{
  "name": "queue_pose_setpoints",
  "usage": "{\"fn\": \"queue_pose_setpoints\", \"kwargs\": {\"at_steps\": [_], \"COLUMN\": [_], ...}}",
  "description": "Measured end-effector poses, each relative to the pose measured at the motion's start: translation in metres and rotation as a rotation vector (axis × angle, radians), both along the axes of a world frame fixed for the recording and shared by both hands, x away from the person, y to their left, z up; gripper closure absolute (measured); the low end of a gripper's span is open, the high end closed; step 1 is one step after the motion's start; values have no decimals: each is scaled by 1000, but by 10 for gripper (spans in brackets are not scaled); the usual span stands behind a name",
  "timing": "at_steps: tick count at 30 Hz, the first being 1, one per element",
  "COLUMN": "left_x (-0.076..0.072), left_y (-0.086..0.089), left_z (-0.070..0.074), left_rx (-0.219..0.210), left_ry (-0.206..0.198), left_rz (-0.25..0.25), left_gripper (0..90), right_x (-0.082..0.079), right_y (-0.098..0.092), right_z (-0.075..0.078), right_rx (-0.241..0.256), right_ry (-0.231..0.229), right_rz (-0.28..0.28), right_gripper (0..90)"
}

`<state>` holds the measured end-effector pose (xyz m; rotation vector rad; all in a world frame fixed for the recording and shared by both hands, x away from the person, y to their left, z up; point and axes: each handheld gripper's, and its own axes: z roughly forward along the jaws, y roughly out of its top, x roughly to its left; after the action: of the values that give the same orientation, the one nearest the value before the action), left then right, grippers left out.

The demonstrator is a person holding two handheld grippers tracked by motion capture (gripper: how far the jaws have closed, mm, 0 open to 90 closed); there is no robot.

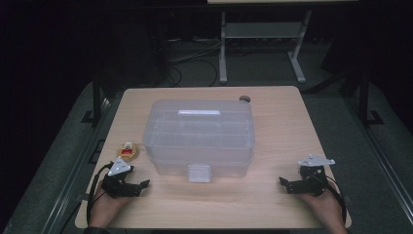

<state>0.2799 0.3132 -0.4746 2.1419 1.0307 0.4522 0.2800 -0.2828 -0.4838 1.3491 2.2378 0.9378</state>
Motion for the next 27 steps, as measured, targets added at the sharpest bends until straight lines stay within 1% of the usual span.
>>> {"fn": "queue_pose_setpoints", "kwargs": {"at_steps": [7,8,9,10,11,12,13,14,15,17,18,19,21,23,24,25,27], "left_x": [0,-1,-1,-1,-1,-2,-3,-3,-3,-2,-1,0,2,5,6,8,11], "left_y": [0,0,0,0,0,0,0,0,0,-1,-1,-1,-1,-1,-2,-2,-3], "left_z": [0,1,2,3,4,7,9,13,16,21,25,29,33,37,40,42,46], "left_rx": [-2,0,-1,1,4,0,-13,-20,-32,-48,-48,-46,-65,-69,-73,-70,-67], "left_ry": [-2,-2,-2,-5,-12,-13,-18,-27,-30,-32,-34,-29,-19,-15,-6,-7,-8], "left_rz": [8,10,7,2,5,-2,-9,-11,-16,-18,-23,-30,-33,-41,-47,-51,-50], "left_gripper": [144,151,177,217,228,246,300,348,382,490,539,605,736,852,893,897,899], "right_x": [0,0,-1,-2,-3,-3,-5,-6,-6,-7,-7,-6,-5,-3,-2,0,4], "right_y": [-1,-1,-2,-2,-2,-3,-3,-3,-3,-3,-3,-2,-1,1,2,3,6], "right_z": [1,2,5,6,8,11,14,17,20,24,26,28,32,37,38,40,44], "right_rx": [-4,-8,-8,-3,7,18,28,36,43,61,70,83,94,110,110,115,126], "right_ry": [6,10,12,12,10,11,11,-2,-13,-17,-21,-23,-27,-30,-34,-42,-41], "right_rz": [7,8,10,14,14,14,21,28,29,41,46,61,72,104,115,137,159], "right_gripper": [9,49,132,176,185,226,279,314,341,424,466,521,652,762,831,882,899]}}
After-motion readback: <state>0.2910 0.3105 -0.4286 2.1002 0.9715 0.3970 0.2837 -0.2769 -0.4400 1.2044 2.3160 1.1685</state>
